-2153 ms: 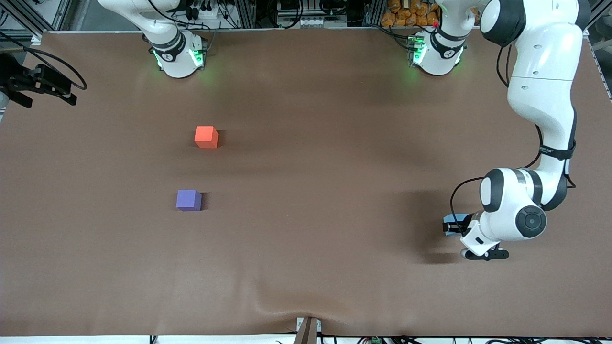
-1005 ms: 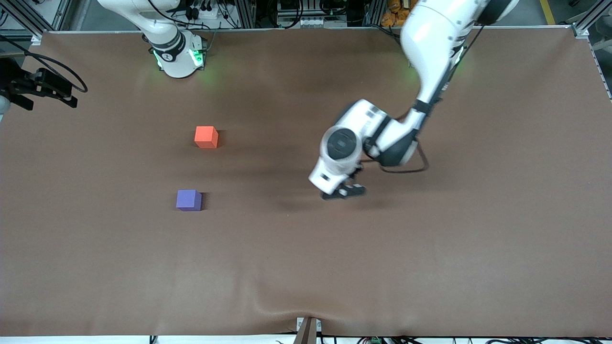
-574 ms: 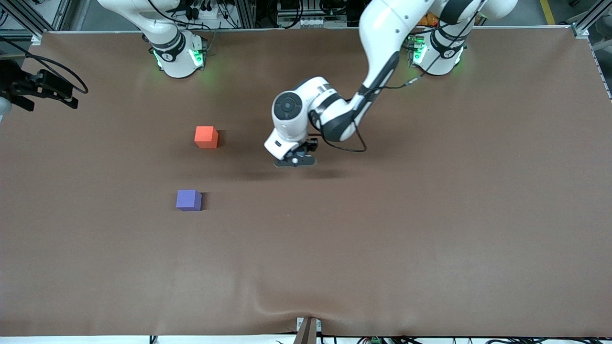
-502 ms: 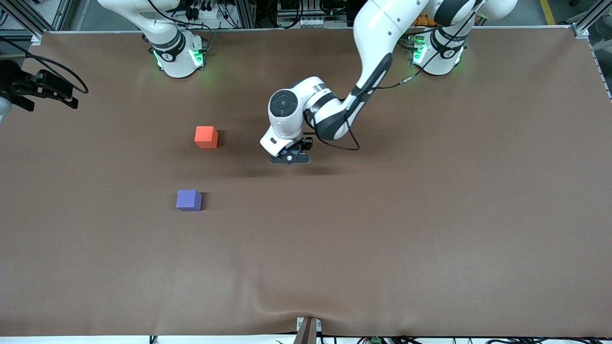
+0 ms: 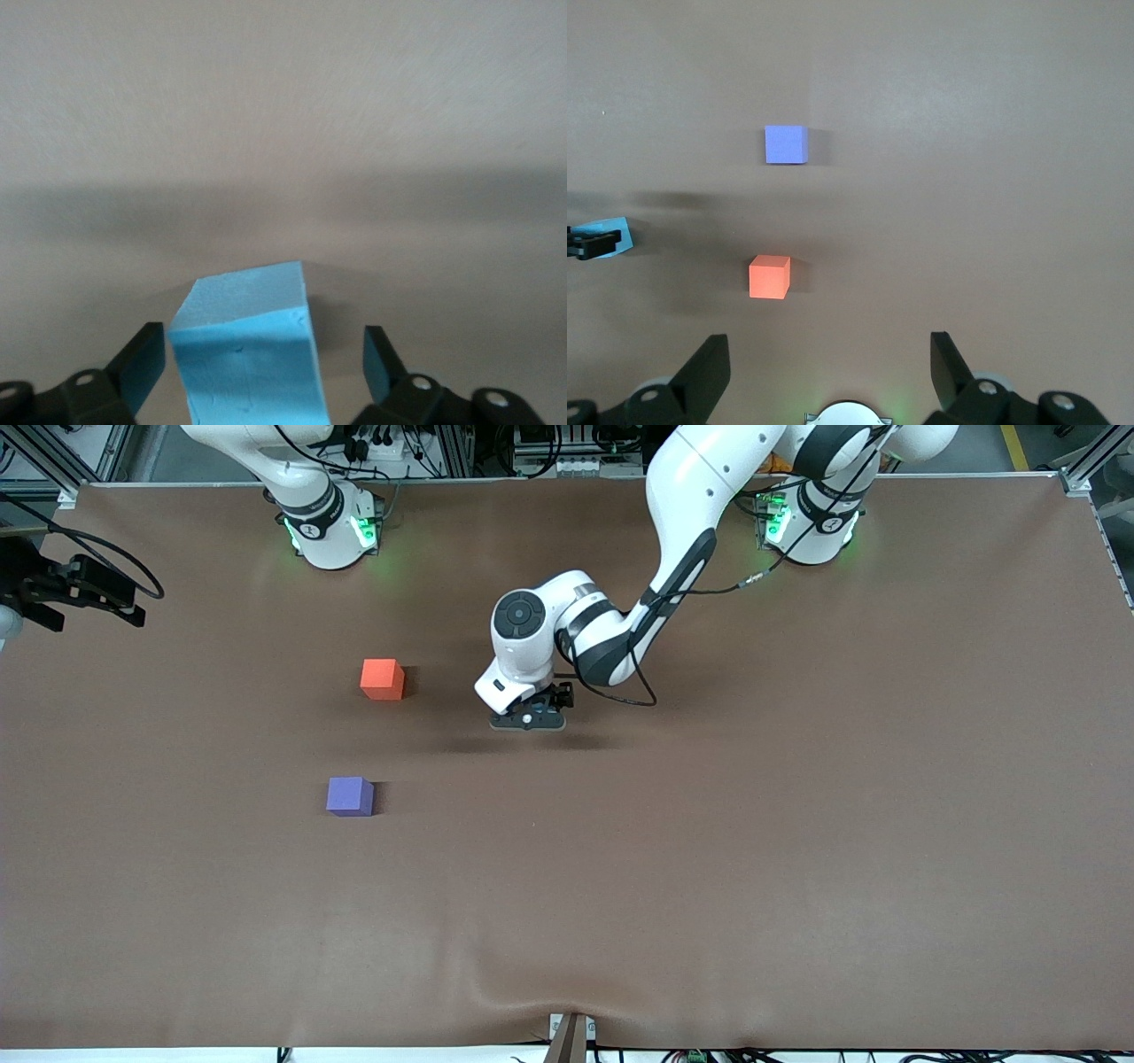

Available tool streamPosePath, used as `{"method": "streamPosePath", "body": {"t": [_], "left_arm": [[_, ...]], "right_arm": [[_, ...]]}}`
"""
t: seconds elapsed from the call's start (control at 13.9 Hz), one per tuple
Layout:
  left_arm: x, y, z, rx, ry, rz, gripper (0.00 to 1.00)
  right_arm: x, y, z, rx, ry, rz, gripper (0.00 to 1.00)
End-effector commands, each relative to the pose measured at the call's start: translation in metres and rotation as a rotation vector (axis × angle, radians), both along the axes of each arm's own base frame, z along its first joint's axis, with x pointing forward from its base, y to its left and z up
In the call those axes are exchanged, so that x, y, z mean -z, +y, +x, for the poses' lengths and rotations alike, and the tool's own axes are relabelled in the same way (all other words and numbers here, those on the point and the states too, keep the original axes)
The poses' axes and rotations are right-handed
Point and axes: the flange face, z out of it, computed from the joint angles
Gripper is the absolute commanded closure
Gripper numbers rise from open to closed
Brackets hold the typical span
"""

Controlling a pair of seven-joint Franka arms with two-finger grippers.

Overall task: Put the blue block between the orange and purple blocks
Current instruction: 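Carry the light-blue cube with the left gripper toward the orange cube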

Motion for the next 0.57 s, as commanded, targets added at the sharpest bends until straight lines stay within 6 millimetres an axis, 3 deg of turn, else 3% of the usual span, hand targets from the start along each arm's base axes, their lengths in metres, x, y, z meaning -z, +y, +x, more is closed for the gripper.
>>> {"method": "streamPosePath", "body": {"t": [0.0,0.07,0.22,0.29,0.43,0.5], "left_arm": [[-0.076,0.015,0.01,-0.006,-0.028,0.02,0.0],[-0.105,0.029,0.02,-0.025,-0.035,0.023,0.0],[-0.168,0.062,0.046,-0.076,-0.066,0.0,0.0],[-0.195,0.083,0.062,-0.112,-0.082,-0.013,0.0],[-0.235,0.14,0.093,-0.14,-0.085,0.003,0.0],[-0.242,0.171,0.109,-0.135,-0.067,0.026,0.0]], "right_arm": [[0.002,0.002,0.005,0.011,0.011,-0.001,0.0],[0.01,0.003,0.009,0.005,0.027,-0.001,0.0],[0.061,0.004,0.037,0.002,0.12,-0.012,0.0],[0.075,0.002,0.044,0.004,0.143,-0.012,0.0],[0.08,0.014,0.046,-0.018,0.149,-0.015,0.0],[0.084,0.03,0.045,-0.03,0.16,-0.016,0.0]]}}
